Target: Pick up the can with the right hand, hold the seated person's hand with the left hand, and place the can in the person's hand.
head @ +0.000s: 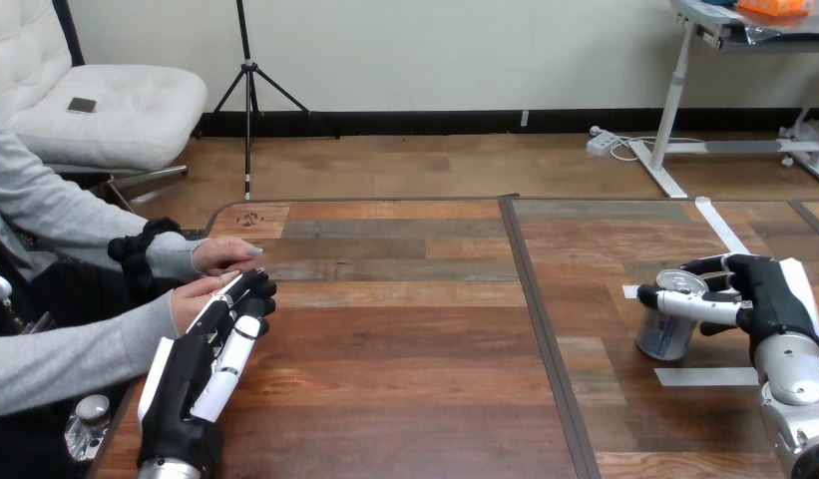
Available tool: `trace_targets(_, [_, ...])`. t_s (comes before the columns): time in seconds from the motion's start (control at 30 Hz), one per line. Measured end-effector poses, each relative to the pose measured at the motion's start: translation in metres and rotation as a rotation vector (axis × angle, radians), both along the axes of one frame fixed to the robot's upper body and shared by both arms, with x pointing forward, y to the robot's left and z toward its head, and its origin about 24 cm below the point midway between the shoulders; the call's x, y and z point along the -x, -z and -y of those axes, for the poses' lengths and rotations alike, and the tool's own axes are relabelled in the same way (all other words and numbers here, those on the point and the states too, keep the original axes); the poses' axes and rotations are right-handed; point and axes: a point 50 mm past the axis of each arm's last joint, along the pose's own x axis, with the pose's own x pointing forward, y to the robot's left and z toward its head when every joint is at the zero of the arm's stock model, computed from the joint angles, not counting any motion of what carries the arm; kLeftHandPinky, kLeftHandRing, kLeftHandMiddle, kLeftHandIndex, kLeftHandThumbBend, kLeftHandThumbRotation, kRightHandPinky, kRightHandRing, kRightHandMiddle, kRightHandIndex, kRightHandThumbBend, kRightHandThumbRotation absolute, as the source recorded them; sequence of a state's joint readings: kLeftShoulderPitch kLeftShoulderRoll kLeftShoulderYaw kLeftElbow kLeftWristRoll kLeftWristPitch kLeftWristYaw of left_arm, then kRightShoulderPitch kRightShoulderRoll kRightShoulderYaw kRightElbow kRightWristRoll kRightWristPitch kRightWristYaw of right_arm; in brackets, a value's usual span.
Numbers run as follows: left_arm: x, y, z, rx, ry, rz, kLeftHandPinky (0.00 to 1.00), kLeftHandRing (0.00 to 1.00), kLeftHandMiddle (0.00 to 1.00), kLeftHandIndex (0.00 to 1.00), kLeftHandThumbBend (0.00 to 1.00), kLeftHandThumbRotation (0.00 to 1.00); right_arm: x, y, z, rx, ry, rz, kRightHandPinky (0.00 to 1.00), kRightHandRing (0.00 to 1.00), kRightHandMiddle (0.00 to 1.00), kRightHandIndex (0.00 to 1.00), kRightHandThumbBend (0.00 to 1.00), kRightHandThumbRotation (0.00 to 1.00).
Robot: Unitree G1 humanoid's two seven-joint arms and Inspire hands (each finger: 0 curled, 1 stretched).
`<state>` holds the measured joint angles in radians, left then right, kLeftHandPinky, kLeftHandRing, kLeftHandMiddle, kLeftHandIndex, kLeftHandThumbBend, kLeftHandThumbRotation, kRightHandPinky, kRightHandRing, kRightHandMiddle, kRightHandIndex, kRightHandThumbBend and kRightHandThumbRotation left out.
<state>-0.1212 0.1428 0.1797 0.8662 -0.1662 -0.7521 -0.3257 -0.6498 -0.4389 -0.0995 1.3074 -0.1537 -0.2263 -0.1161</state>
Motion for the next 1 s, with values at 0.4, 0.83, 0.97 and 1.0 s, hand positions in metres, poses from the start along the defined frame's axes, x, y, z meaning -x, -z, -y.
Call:
trace_targets(0.4, [0.0, 0.0, -0.0001, 0.0, -0.001, 0.0, 0.87, 0.87, 0.85, 0.83, 0.35, 0.7, 0.0004, 0.0019, -0.0007, -0.019, -0.017, -0.024, 0.5, 0.56, 0.59, 0.6, 1.0, 0.0])
trace_targets(0.83, [0.0, 0.0, -0.0002, 0.0, -0.005, 0.0, 0.86, 0.87, 0.85, 0.83, 0.36, 0.7, 0.0007, 0.0038, -0.0017, -0.05, -0.037, -0.045, 0.55, 0.6, 0.61, 0.62, 1.0, 0.0])
trace_targets(0.97, [-0.0001, 0.0, -0.0003, 0.0, -0.008, 0.0, 0.86, 0.87, 0.85, 0.83, 0.35, 0.7, 0.0007, 0.0038, -0.0018, -0.055, -0.038, -0.045, 0.54, 0.59, 0.61, 0.62, 1.0, 0.0])
trace_targets(1.0, [-0.0001, 0.0, -0.0003, 0.0, -0.008, 0.0, 0.86, 0.87, 0.85, 0.83, 0.35, 0.7, 0.0007, 0.0038, -0.0018, -0.056, -0.038, -0.044, 0.54, 0.59, 0.61, 0.62, 1.0, 0.01])
